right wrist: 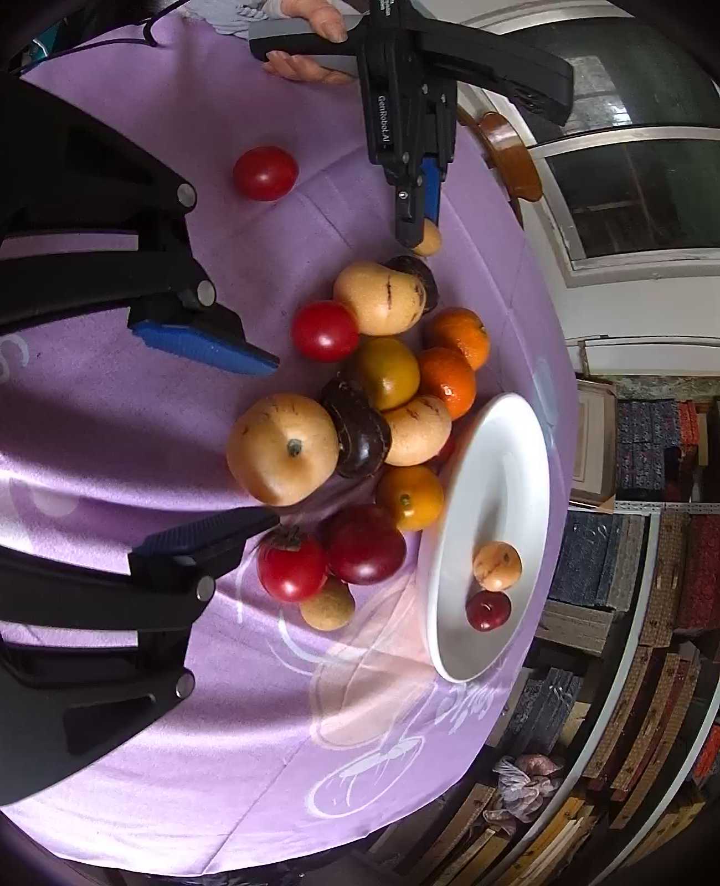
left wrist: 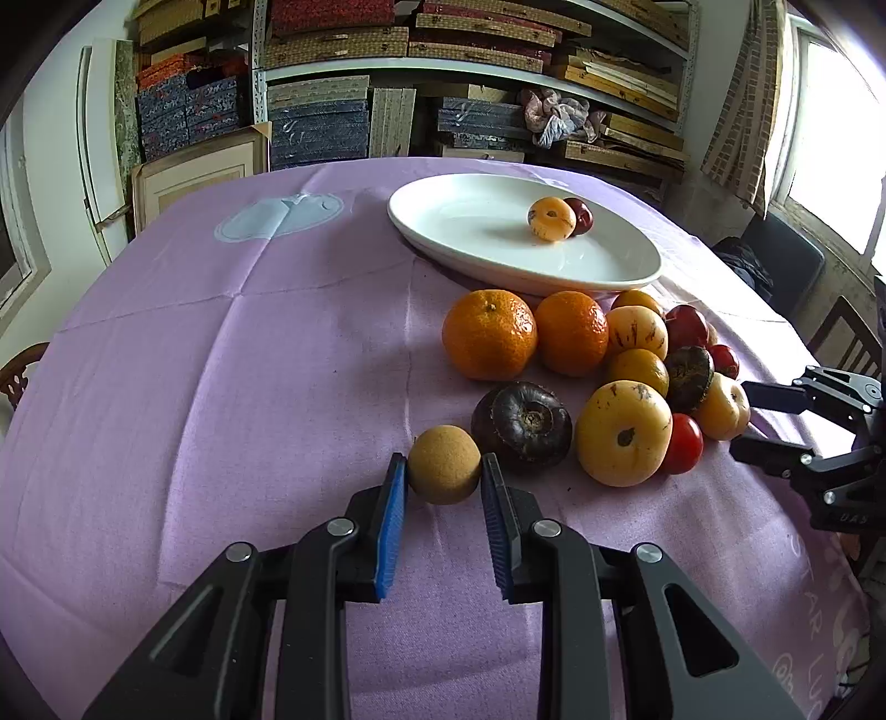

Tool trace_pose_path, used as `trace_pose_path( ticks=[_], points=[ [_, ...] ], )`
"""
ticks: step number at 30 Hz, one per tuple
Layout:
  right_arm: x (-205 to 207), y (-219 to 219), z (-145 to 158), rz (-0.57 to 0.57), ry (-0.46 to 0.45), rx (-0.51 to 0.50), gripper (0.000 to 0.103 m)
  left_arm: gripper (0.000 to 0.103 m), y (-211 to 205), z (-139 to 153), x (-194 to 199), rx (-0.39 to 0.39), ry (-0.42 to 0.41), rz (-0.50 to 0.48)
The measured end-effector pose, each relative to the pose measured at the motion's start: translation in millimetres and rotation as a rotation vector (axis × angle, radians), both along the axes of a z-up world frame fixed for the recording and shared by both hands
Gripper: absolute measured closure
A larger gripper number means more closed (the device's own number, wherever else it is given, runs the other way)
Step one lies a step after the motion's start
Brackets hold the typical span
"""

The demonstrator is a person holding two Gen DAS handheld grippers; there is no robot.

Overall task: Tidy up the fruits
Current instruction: 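Grasp a small brown fruit with the left tool while the right tool grasps a pale pepino, then lower both fruits onto the white plate and open both tools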

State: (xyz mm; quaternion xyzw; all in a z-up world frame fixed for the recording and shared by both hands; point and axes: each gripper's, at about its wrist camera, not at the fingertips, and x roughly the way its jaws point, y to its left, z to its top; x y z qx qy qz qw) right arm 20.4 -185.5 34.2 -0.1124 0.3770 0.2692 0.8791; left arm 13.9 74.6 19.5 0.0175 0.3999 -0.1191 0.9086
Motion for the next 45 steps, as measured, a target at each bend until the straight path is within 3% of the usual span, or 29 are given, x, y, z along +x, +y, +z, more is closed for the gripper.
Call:
trace_pose_path(
  ticks=[11,14,17,21,27,30,33,37,40,42,43,44,45],
  points=[
    [20,4,-7,-0.025,0.069,-0.012,0.059,0.076,1,-2,1,-0.015,0.008,-0.002],
    [13,0,-2,-0.025,0.026,0.010,0.060,0.076,0,0,0,-0.008,-0.004,-0.001],
    [3,-10,10,-0.052,-0.048,0.035,0.060,0.076,1,8,-3,-0.048,0.000,-0.017],
    [11,-36,33,-0.120,-0.088,0.119,0.060,0.076,-7,43,-3,-0.021,-0.070,-0.018],
    [51,-51,58,-0.192,-0.126,0.190,0.060,0.076,-38,70,39,-0.018,-0.110,-0.024],
    [77,-42,57,-0.204,-0.121,0.187,0.060,0.076,-63,62,66,0.037,-0.114,-0.023],
    [101,-29,53,-0.200,-0.116,0.173,0.060,0.076,-79,53,89,0.041,-0.096,-0.026],
    [125,-16,44,-0.195,-0.105,0.155,0.060,0.076,-87,39,115,0.063,-0.086,-0.012],
    [136,-8,40,-0.185,-0.106,0.132,0.060,0.076,-92,35,126,0.122,-0.104,0.002],
    [142,-5,35,-0.183,-0.099,0.120,0.059,0.065,-94,33,132,0.156,-0.117,0.012],
    [143,-4,33,-0.181,-0.101,0.115,0.059,0.051,-93,33,134,0.152,-0.126,0.016],
    [143,-2,31,-0.177,-0.103,0.110,0.055,0.040,-91,33,136,0.147,-0.135,0.023],
    [143,-1,29,-0.173,-0.103,0.108,0.048,0.037,-88,32,137,0.150,-0.144,0.032]
  ],
)
